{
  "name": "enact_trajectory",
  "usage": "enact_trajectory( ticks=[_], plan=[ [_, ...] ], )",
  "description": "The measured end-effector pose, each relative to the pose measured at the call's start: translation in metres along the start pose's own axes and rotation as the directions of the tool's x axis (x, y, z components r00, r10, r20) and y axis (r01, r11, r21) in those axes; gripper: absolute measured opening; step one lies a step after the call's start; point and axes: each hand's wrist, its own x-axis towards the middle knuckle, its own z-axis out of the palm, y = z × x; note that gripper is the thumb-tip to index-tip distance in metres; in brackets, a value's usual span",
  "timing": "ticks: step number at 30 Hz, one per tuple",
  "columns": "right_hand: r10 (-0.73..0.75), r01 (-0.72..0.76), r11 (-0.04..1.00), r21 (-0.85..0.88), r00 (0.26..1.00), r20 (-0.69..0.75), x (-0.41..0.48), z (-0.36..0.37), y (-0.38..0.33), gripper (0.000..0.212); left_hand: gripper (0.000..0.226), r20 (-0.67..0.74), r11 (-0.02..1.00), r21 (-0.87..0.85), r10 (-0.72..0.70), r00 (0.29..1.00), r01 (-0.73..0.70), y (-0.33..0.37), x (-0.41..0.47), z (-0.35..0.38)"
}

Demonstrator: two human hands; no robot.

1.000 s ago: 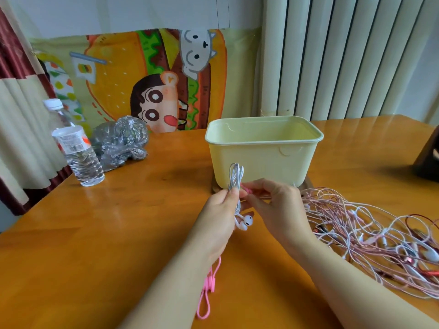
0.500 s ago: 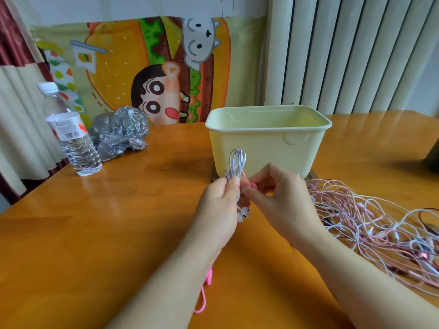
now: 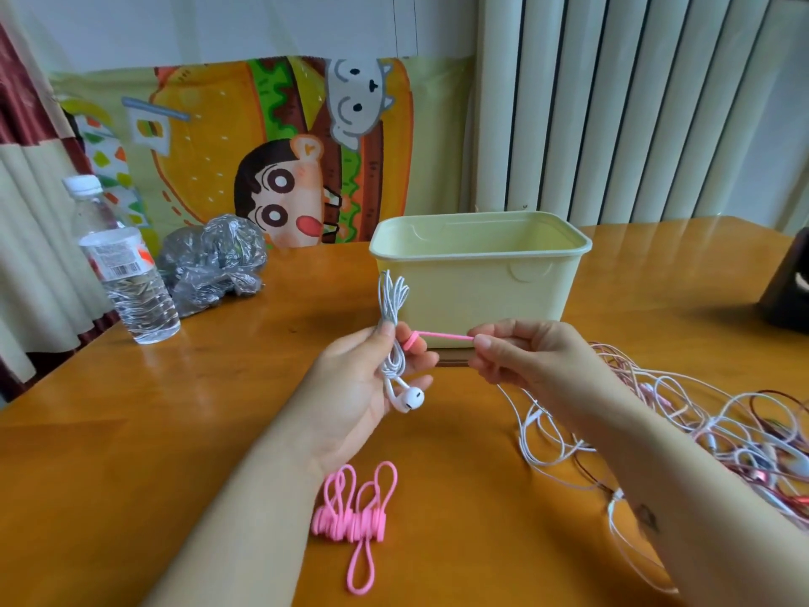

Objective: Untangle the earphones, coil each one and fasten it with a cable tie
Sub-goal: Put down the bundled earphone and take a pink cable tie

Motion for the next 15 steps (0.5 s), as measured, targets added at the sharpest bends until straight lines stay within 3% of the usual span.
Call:
enact_trajectory(
  ticks=[4, 7, 8, 10, 11, 13, 15],
  plan=[
    [0.100, -0.107, 0.993, 0.049, 0.987, 0.126, -0.001, -0.001, -0.002, 0.011, 0.019, 0.141, 0.997, 0.013, -0.079, 0.987, 0.078, 0.006, -0.006, -0.006],
    [0.120, -0.145, 0.980, 0.138, 0.976, 0.180, -0.005, 0.001, -0.009, 0.015, 0.024, 0.059, 0.963, 0.264, -0.068, 0.996, 0.050, 0.005, -0.006, -0.012],
    [0.087, -0.116, 0.978, 0.173, 0.983, 0.163, -0.006, 0.002, -0.011, 0.014, 0.027, 0.010, 0.910, 0.414, -0.030, 0.999, 0.024, 0.003, -0.004, -0.014],
    [0.003, -0.022, 0.982, 0.187, 0.995, 0.101, -0.007, 0.004, -0.014, 0.011, 0.031, -0.047, 0.703, 0.709, 0.115, 0.992, -0.048, 0.000, -0.002, -0.014],
    [-0.028, 0.018, 0.986, 0.164, 0.998, 0.059, -0.007, 0.005, -0.015, 0.010, 0.032, -0.043, 0.626, 0.775, 0.189, 0.981, -0.086, -0.001, -0.003, -0.011],
    [-0.057, 0.061, 0.995, 0.085, 0.997, -0.052, -0.006, 0.006, -0.013, 0.010, 0.032, -0.018, 0.612, 0.781, 0.219, 0.976, -0.123, -0.003, -0.005, -0.002],
    [-0.099, 0.097, 0.995, -0.020, 0.982, -0.163, -0.005, 0.008, -0.012, 0.009, 0.031, 0.044, 0.651, 0.752, 0.107, 0.993, -0.103, -0.008, -0.010, 0.008]
  ],
)
